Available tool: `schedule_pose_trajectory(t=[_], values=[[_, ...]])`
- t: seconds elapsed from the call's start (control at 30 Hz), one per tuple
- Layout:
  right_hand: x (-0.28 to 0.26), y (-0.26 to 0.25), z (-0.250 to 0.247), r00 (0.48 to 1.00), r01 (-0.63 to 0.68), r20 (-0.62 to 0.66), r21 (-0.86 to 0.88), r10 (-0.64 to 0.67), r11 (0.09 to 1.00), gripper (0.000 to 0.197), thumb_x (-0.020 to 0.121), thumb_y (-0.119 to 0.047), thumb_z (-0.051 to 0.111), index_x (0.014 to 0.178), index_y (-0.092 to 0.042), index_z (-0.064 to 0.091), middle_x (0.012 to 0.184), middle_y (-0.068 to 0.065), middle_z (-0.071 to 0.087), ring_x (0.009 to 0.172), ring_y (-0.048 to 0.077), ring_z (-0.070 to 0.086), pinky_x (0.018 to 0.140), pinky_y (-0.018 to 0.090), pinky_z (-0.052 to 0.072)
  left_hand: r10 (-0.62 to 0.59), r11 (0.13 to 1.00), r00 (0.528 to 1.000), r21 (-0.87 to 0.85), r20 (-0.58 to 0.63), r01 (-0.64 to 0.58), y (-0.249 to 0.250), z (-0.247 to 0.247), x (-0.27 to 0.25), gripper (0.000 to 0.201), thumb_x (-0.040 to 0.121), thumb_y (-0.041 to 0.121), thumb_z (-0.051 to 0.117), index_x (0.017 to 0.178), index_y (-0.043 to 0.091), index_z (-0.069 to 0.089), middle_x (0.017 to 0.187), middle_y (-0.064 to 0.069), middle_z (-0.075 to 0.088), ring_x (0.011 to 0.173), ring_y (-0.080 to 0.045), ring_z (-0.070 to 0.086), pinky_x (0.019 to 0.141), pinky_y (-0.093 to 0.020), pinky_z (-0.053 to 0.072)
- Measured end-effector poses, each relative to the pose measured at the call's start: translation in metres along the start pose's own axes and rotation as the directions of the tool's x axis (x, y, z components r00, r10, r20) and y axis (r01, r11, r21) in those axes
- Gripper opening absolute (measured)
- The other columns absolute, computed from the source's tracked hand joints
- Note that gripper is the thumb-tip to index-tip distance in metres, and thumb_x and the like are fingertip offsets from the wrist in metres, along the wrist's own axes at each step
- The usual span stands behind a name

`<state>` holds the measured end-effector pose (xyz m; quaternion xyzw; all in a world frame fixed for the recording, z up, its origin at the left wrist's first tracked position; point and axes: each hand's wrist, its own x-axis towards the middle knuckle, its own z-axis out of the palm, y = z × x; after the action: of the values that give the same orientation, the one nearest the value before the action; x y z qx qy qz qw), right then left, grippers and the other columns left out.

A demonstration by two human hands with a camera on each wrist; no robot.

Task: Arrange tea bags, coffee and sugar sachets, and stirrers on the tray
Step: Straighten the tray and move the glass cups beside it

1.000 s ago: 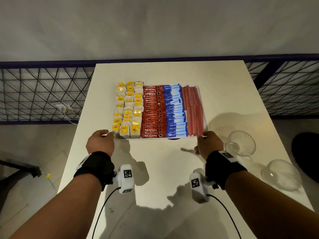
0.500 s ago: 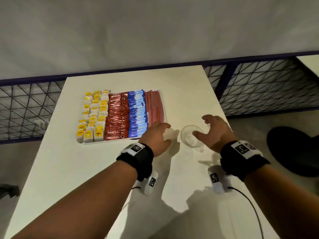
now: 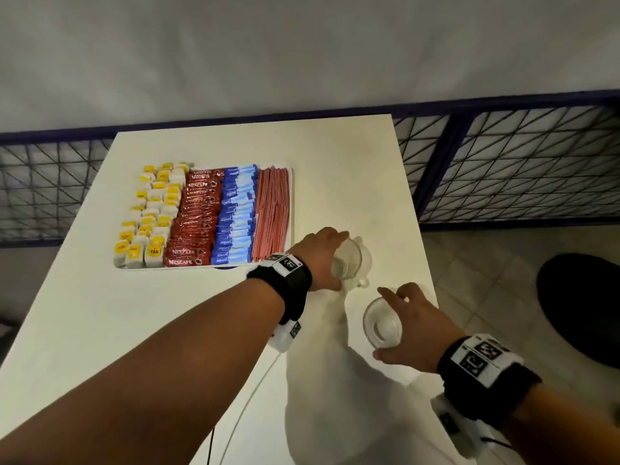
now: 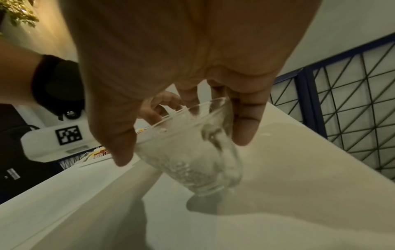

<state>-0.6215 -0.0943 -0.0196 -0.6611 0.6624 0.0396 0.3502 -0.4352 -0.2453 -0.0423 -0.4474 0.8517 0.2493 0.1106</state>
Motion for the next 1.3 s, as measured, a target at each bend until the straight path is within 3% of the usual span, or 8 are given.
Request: schedule_pose_trajectory(t=[0.13,0.3,0.43,0.57,0.77,0.9,1.1,1.3], values=[[0.028,-0.004,-0.006,0.995,0.032,-0.098,0.051,-0.026,0.998,0.115,0.060,-0.053,0.080,0.151,-0.023,0.016,0.145,-0.002,0.026,0.128,0.019,0.041,0.103,0.025,0.037,-0.156,0.987,0.982,0.021,-0.107,0.159,-0.015,-0.026,0.029,0.112,0.063,0.066,0.075,0.150,0.019,0.023,0.150,-0.004,0.035,0.133,-0.030,0.037,0.109,-0.040,0.034],[0.068,-0.012,-0.011,0.973,0.047,-0.232,0.194,-0.001,0.980,0.104,0.051,-0.043,0.085,0.141,-0.020,0.036,0.135,0.001,0.034,0.109,0.021,0.055,0.094,0.028,0.046,-0.274,0.961,0.948,-0.019,-0.165,0.274,-0.045,-0.058,0.064,0.107,0.064,0.068,0.074,0.144,0.010,0.032,0.145,-0.010,0.041,0.131,-0.032,0.039,0.108,-0.039,0.035],[0.099,-0.027,-0.018,0.964,0.072,-0.266,0.203,-0.015,0.977,0.104,0.052,-0.041,0.084,0.143,-0.025,0.036,0.137,0.001,0.036,0.109,0.019,0.055,0.095,0.026,0.045,-0.294,0.955,0.934,-0.034,-0.203,0.293,-0.065,-0.073,0.082,0.102,0.062,0.069,0.074,0.136,0.008,0.040,0.137,-0.013,0.043,0.124,-0.032,0.045,0.102,-0.039,0.040],[0.123,-0.039,-0.019,0.944,0.116,-0.328,0.247,-0.030,0.962,0.104,0.053,-0.037,0.088,0.141,-0.014,0.038,0.135,0.000,0.043,0.108,0.018,0.055,0.090,0.021,0.041,-0.309,0.951,0.928,-0.050,-0.210,0.305,-0.074,-0.080,0.089,0.095,0.070,0.071,0.065,0.136,0.007,0.040,0.135,-0.013,0.039,0.124,-0.031,0.045,0.103,-0.037,0.039],[0.142,-0.050,-0.014,0.914,0.090,-0.401,0.336,0.056,0.938,0.088,0.052,-0.034,0.091,0.126,-0.013,0.049,0.117,-0.001,0.050,0.098,0.013,0.049,0.080,0.016,0.036,-0.357,0.934,0.918,-0.075,-0.173,0.349,-0.082,-0.094,0.095,0.097,0.064,0.068,0.073,0.134,0.009,0.041,0.131,-0.012,0.044,0.119,-0.029,0.049,0.093,-0.034,0.042],[0.153,-0.057,-0.014,0.895,0.154,-0.446,0.333,0.011,0.930,0.085,0.054,-0.029,0.091,0.128,-0.013,0.052,0.120,0.002,0.056,0.107,0.018,0.054,0.083,0.011,0.031,-0.382,0.924,0.914,-0.079,-0.138,0.374,-0.083,-0.100,0.096,0.100,0.059,0.069,0.076,0.132,0.009,0.041,0.130,-0.012,0.045,0.119,-0.030,0.048,0.096,-0.038,0.044],[0.169,-0.065,-0.013,0.914,0.123,-0.400,0.425,0.064,0.897,0.080,0.060,-0.030,0.089,0.129,-0.023,0.048,0.121,-0.003,0.054,0.105,0.019,0.056,0.084,0.021,0.039,-0.373,0.927,0.921,-0.083,-0.115,0.366,-0.083,-0.103,0.093,0.099,0.057,0.065,0.080,0.130,0.010,0.043,0.129,-0.011,0.044,0.118,-0.029,0.049,0.098,-0.039,0.045],[0.173,-0.068,-0.012,0.903,0.142,-0.427,0.385,0.040,0.912,0.087,0.061,-0.029,0.089,0.136,-0.021,0.046,0.127,0.001,0.049,0.114,0.018,0.051,0.090,0.017,0.035,-0.372,0.927,0.922,-0.107,-0.113,0.360,-0.082,-0.104,0.091,0.098,0.058,0.065,0.080,0.130,0.010,0.043,0.128,-0.011,0.042,0.116,-0.029,0.050,0.096,-0.038,0.045]])
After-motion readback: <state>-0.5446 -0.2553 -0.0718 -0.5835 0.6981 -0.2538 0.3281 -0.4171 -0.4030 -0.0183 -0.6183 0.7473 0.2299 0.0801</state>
